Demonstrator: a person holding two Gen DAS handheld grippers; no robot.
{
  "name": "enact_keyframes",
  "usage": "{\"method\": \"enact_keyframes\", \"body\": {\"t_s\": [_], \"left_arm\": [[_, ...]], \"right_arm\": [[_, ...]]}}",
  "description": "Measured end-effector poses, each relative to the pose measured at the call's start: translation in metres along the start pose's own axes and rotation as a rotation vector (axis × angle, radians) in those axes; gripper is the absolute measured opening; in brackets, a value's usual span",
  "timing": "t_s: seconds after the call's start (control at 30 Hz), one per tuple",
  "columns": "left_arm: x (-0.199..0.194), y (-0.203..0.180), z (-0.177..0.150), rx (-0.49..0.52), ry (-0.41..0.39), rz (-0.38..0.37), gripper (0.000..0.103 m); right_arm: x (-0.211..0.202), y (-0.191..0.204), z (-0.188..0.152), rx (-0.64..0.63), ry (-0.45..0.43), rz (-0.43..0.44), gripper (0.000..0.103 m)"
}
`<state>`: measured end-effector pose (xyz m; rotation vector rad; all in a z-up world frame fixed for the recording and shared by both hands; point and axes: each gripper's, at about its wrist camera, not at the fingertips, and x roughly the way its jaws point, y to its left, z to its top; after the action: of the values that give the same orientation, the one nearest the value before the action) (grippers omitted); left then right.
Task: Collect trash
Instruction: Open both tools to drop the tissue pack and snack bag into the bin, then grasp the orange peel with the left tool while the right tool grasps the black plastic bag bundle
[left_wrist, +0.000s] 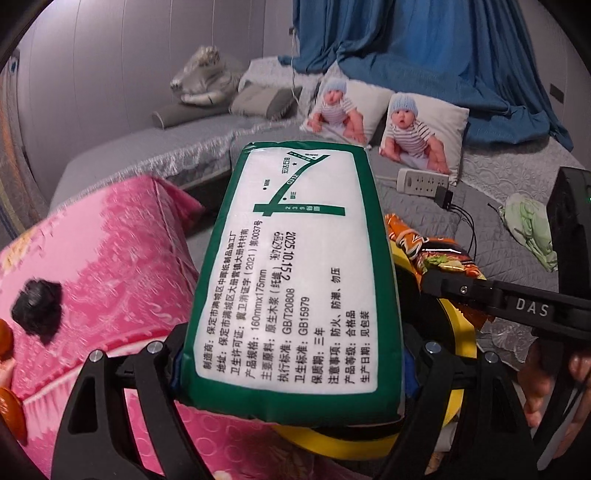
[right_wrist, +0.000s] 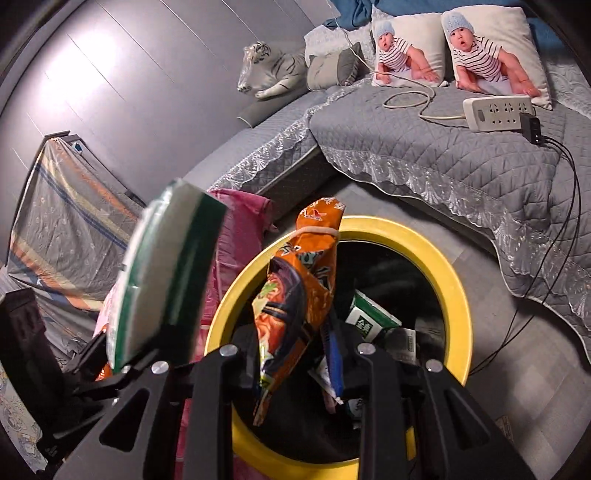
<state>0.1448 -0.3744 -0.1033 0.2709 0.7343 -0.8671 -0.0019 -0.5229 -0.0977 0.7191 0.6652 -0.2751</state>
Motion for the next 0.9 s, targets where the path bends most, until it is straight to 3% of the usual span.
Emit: {"method": "enact_keyframes", "body": {"t_s": [0.13,0.2,0.3,0.4,0.6,0.73,0.9], "left_arm": [[-0.013,0.013,0.003,-0.036,-0.014,0.011,0.088],[-0.024,0.021,0.007,-0.041,-0.048,0.032,0.094],[-0.045,0.034,0.011,-0.039,-0.074,0.069,0.094],[-0.066,0.055,0.008,-0.045,-0.097,0.115,0.094],[-0.115,0.117,-0.008,-0.105,-0.139,0.18,0.094],[-0.157,0.176,-0.043,-0.163,-0.126,0.287,0.094],[-0.196,0.231,-0.097,-0.241,-0.066,0.365,0.094]], "right_arm": [[-0.008,-0.009,0.004,0.024,-0.057,-0.074,0.056],[-0.015,-0.014,0.006,0.041,-0.081,-0.088,0.058],[-0.024,-0.013,0.006,0.019,-0.109,-0.097,0.059],[-0.029,0.0,0.006,-0.028,-0.11,-0.05,0.059],[-0.021,0.063,0.003,-0.208,-0.086,0.047,0.06],[0.002,0.128,-0.008,-0.397,-0.035,0.125,0.065],[0.052,0.223,-0.037,-0.687,0.06,0.219,0.065]]}}
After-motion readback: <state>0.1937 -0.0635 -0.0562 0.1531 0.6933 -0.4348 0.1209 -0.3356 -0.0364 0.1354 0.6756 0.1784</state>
